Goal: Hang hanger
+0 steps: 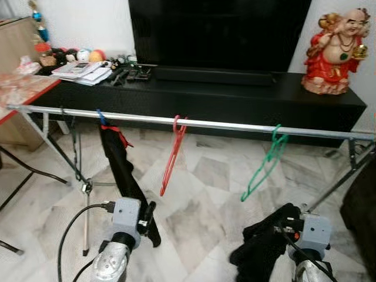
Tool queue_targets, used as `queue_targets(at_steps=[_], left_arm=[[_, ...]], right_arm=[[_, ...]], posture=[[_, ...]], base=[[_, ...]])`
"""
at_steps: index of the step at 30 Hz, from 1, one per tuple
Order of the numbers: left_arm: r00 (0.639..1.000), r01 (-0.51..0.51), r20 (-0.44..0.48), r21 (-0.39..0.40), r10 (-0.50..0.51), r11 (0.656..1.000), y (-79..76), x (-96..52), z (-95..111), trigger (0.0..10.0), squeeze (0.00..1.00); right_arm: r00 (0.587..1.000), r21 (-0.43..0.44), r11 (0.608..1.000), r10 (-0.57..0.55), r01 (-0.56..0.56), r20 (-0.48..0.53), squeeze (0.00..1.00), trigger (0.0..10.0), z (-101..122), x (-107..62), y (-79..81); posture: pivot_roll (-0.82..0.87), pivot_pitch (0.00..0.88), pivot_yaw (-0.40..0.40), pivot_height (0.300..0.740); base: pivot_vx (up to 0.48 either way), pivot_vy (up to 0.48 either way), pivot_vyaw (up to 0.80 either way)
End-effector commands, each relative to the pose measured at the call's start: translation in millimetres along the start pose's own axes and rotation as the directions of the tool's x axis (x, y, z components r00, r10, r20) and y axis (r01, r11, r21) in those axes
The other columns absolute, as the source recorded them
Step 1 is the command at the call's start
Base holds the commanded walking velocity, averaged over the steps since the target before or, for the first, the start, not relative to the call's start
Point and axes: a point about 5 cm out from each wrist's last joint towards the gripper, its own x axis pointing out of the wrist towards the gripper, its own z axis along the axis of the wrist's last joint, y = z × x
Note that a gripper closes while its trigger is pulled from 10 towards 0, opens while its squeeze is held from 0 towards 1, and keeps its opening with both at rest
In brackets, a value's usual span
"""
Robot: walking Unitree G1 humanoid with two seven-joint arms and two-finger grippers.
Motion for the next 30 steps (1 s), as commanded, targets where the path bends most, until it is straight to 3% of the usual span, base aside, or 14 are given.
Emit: queue_targets(at_steps=[1, 16, 22, 30], left_arm=[[1.0, -0.009, -0.001, 0.012, 0.009, 1.0, 3.4, 0.1, 1.9, 10.0, 0.0], [1.0, -0.005, 0.01, 0.019, 0.005, 1.0, 4.5, 0.5, 5.6, 10.0, 0.0], [1.0, 0.0, 0.012, 0.011, -0.001, 1.0, 3.9, 1.6, 6.9, 10.0, 0.0], [1.0, 0.007, 0.01, 0.003, -0.007, 1.0, 2.4, 1.8, 6.5, 10.0, 0.0]], right_arm=[[0.998, -0.004, 1.0, 0.002, -0.001, 0.059, 0.0, 10.0, 12.2, 3.5, 0.5], [0.999, 0.005, 1.0, 0.004, -0.005, 0.053, 0.0, 10.0, 11.4, 4.4, 3.1], [0.999, 0.01, 1.0, 0.009, -0.01, 0.044, 0.0, 10.0, 10.3, 5.8, 5.1], [0.998, 0.013, 1.0, 0.01, -0.011, 0.059, 0.0, 10.0, 13.4, 8.0, 7.4]], posture=[[-0.01, 0.012, 0.009, 0.74], [-0.01, 0.038, 0.007, 0.74], [-0.01, 0.05, 0.007, 0.74], [-0.01, 0.057, 0.011, 0.74]], base=[[0.0, 0.0, 0.0], [0.0, 0.0, 0.0], [0.286, 0.0, -0.62], [0.32, 0.0, 0.0]])
